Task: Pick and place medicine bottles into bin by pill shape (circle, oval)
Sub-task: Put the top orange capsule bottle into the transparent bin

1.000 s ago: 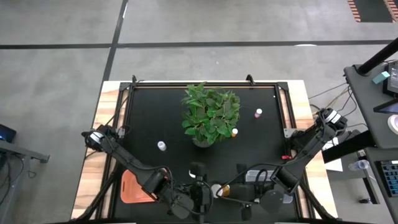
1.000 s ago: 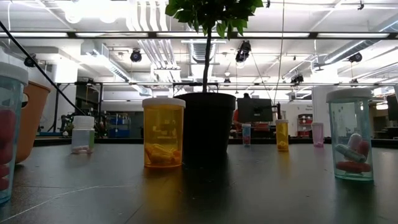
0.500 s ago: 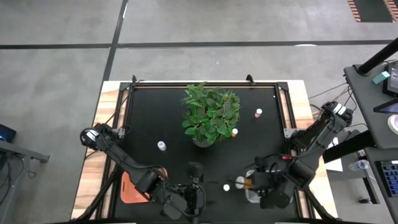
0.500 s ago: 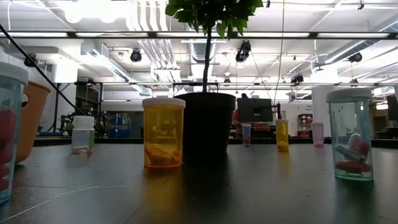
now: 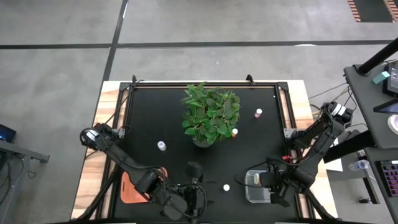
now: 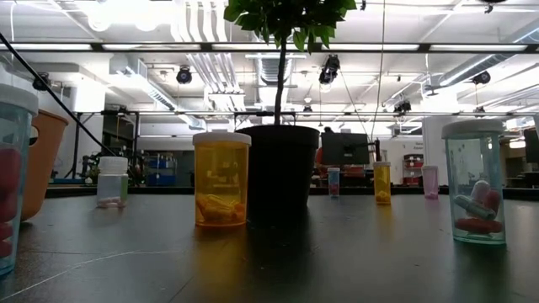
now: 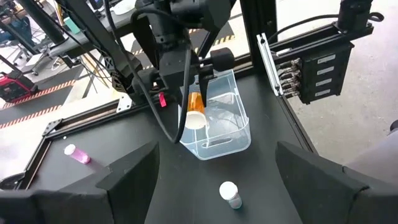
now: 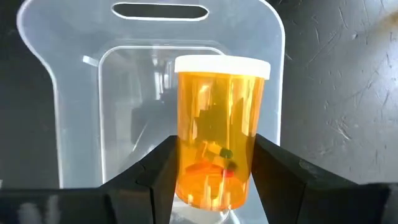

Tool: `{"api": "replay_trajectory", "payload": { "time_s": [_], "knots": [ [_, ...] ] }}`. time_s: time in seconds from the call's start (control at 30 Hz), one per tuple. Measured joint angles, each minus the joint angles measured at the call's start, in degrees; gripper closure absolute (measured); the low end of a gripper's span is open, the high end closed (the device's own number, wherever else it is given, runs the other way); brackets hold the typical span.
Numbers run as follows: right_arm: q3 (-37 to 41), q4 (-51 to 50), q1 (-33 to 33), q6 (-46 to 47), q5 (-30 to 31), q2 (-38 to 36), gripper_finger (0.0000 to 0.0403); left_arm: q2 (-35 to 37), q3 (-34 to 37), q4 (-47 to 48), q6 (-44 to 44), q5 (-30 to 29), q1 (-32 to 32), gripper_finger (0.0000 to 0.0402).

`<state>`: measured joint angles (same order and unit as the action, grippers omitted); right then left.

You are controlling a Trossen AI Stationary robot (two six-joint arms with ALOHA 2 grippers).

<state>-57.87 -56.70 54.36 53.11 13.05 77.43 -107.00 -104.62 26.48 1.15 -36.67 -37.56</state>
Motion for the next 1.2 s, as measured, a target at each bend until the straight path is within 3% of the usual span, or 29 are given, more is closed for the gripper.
{"api": "replay_trajectory", "payload": {
  "time_s": [0.37,0.9,1.2],
  "knots": [
    [0.81,6.94,-0.42,-1.53,-0.01,2.38,0.0232,0.00,0.00,0.21,0.84,0.00,0.02,0.0102],
    [1.03,6.02,-0.77,-4.26,0.45,9.00,0.0230,0.00,1.64,1.19,3.51,0.00,-0.07,0.0102],
    [1.03,6.11,-0.90,-3.58,0.49,9.33,0.0183,0.00,3.89,1.89,7.56,0.00,-0.07,0.0102]
  ]
}}
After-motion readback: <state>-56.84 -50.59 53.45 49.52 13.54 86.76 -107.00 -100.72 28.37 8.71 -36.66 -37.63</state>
